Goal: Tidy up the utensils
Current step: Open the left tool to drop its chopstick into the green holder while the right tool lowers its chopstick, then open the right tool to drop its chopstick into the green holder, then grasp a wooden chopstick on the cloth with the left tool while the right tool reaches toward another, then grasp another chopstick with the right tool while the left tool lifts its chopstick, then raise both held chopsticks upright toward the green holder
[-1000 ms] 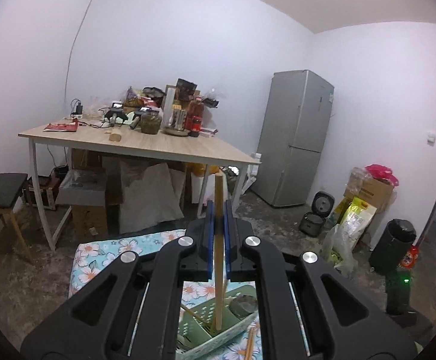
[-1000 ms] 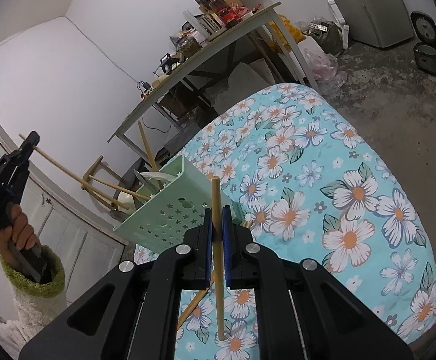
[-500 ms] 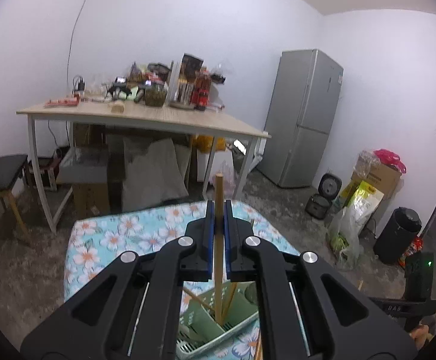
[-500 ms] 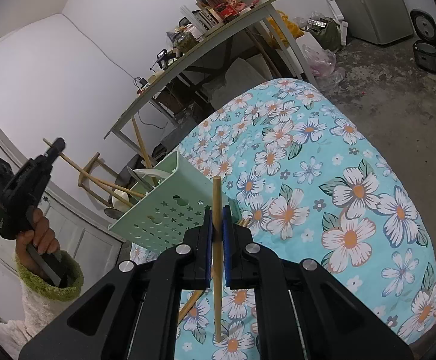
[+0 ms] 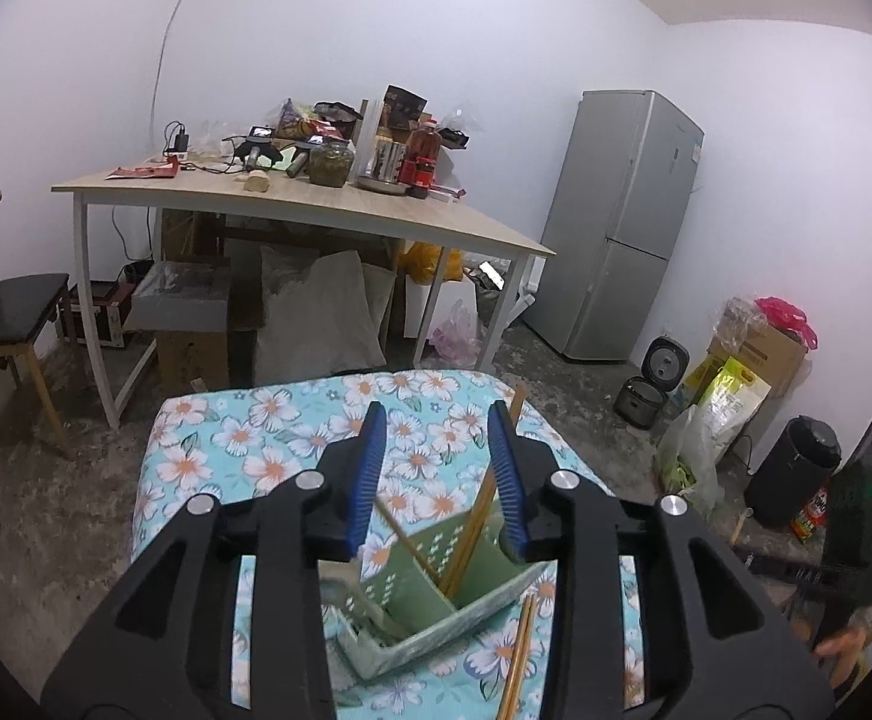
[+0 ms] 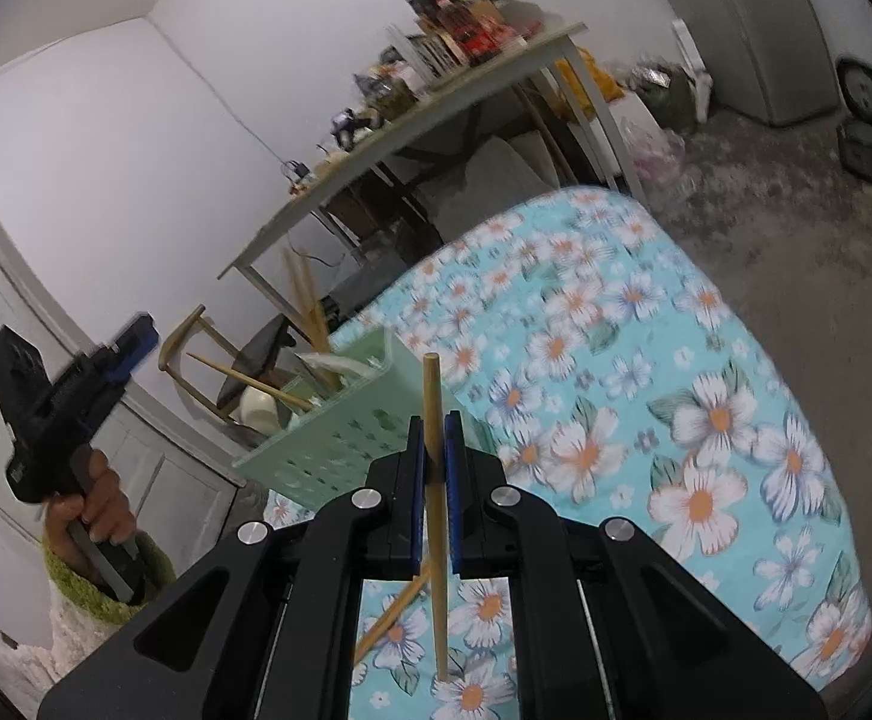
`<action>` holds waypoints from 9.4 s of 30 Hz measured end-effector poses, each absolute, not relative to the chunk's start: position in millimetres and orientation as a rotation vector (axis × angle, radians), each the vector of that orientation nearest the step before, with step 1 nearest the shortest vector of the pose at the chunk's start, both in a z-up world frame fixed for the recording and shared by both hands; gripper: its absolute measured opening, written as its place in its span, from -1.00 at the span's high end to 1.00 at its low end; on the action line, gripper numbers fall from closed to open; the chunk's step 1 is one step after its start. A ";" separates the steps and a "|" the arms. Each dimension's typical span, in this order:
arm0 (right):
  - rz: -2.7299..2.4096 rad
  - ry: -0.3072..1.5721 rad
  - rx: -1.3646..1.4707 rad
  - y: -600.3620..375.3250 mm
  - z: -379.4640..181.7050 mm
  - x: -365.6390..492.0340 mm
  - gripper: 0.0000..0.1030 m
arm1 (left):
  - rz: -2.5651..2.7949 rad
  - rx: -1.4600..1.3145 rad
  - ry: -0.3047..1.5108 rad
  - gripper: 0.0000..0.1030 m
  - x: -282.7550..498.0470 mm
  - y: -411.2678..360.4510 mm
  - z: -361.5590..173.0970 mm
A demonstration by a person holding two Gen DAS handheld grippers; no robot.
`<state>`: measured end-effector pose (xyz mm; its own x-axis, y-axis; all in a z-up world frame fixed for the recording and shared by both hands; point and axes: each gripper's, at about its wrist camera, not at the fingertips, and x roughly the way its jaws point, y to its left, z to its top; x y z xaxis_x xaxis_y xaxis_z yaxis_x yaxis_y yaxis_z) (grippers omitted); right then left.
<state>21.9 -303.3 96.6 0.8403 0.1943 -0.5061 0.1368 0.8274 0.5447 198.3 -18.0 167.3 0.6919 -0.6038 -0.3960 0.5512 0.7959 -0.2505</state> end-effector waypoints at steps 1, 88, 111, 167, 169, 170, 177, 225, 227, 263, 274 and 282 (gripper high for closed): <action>0.037 0.567 0.591 -301.3 103.8 21.9 0.87 | -0.645 -0.113 0.486 0.30 195.6 -15.9 165.5; 0.048 0.914 0.831 -294.7 -39.8 24.8 0.14 | -0.928 -0.207 1.222 0.58 166.5 -70.0 -55.5; 0.053 0.916 0.864 -302.3 -50.5 14.4 0.14 | -0.933 -0.376 1.321 0.88 167.8 -60.6 -69.7; 0.109 1.028 0.896 -309.4 -63.3 35.0 0.41 | -0.790 -0.077 1.226 0.72 140.0 -44.0 -50.7; 0.087 1.020 0.875 -313.1 -60.2 35.1 0.33 | -0.785 -0.024 1.208 0.72 144.7 -54.3 -48.7; 0.083 1.015 0.876 -315.2 -60.0 36.3 0.32 | -0.780 0.001 1.201 0.72 147.7 -60.2 -48.4; 0.041 0.976 0.924 -331.7 -62.9 37.9 0.30 | -0.760 0.162 1.160 0.71 166.3 -97.6 -49.8; 0.018 0.655 0.826 -328.9 27.6 21.8 0.87 | -0.630 0.418 0.795 0.90 122.3 -130.0 10.7; 0.016 0.647 0.808 -326.1 33.0 19.6 0.87 | -0.630 0.417 0.788 0.90 121.1 -129.4 14.5; 0.027 0.629 0.761 -304.1 49.4 14.6 0.87 | -0.632 0.296 0.772 0.90 119.2 -88.4 44.5; 0.036 0.632 0.764 -302.5 48.3 16.4 0.87 | -0.624 0.286 0.771 0.90 120.1 -86.2 47.6; 0.040 0.637 0.764 -301.5 47.5 18.2 0.87 | -0.622 0.277 0.769 0.90 121.4 -84.0 49.8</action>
<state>18.2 -301.5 47.5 0.8129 0.2570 -0.5227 0.1904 0.7307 0.6556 121.4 -84.0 49.8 0.5526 -0.4209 -0.7194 0.6158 0.7878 0.0122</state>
